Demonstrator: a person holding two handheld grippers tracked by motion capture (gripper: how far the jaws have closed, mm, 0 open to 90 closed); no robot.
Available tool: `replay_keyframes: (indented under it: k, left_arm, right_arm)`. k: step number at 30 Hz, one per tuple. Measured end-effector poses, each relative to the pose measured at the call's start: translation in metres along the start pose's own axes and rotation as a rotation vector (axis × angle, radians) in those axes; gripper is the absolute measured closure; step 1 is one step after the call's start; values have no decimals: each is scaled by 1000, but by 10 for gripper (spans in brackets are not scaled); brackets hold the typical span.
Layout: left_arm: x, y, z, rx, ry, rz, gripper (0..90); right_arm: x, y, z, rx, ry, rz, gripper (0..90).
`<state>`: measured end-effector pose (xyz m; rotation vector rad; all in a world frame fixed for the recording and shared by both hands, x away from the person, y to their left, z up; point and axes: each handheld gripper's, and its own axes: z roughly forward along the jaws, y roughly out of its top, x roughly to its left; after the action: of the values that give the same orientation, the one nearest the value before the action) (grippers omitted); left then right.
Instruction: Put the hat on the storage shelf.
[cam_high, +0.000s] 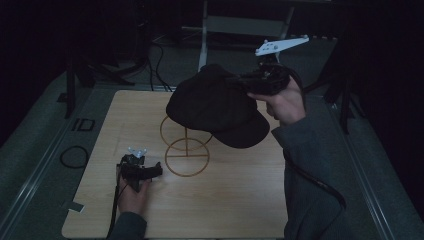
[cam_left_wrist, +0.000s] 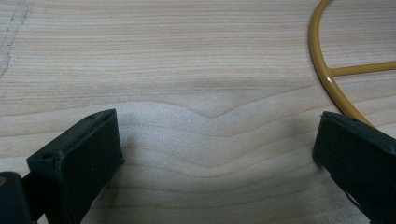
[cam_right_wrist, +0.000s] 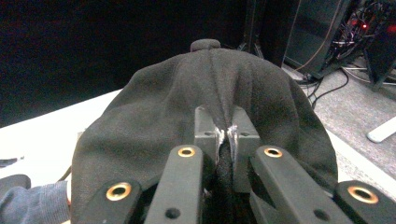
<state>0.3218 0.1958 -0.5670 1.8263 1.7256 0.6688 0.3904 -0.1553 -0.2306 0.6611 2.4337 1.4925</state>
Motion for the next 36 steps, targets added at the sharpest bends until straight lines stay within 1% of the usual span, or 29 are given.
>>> replay_keyframes:
  k: [4,11,12,13,16,20,22,25,31,32,33,36]
  left_arm:
    - [0,0,0,1,1,1,8]
    - [0,0,0,1,1,2,8]
    - [0,0,0,1,1,2,8]
    - [0,0,0,1,1,2,8]
    - [0,0,0,1,0,1,8]
    - [0,0,0,1,0,0,8]
    - [0,0,0,1,0,2,8]
    - [0,0,0,-2,1,-1,8]
    - [0,0,0,-3,1,-4,8]
    - [0,0,0,-3,1,-4,8]
    - [0,0,0,-3,1,-3,8]
    - [0,0,0,-3,2,-1,8]
  right_arm:
    - [4,3,6,-2,9,-6,851]
    - [16,9,29,-3,48,-14,850]
    - [16,9,29,-3,48,-14,850]
    - [20,10,38,5,57,-20,850]
    - [24,9,47,25,61,-34,850]
    - [29,8,59,52,50,-54,849]
    - [29,6,64,64,48,-54,849]
    - [29,1,71,91,29,-62,847]
    - [29,-9,88,148,13,-69,840]
    - [29,-9,88,148,13,-69,840]
    - [31,-11,92,170,9,-82,839]
    - [32,-12,95,181,7,-89,836]
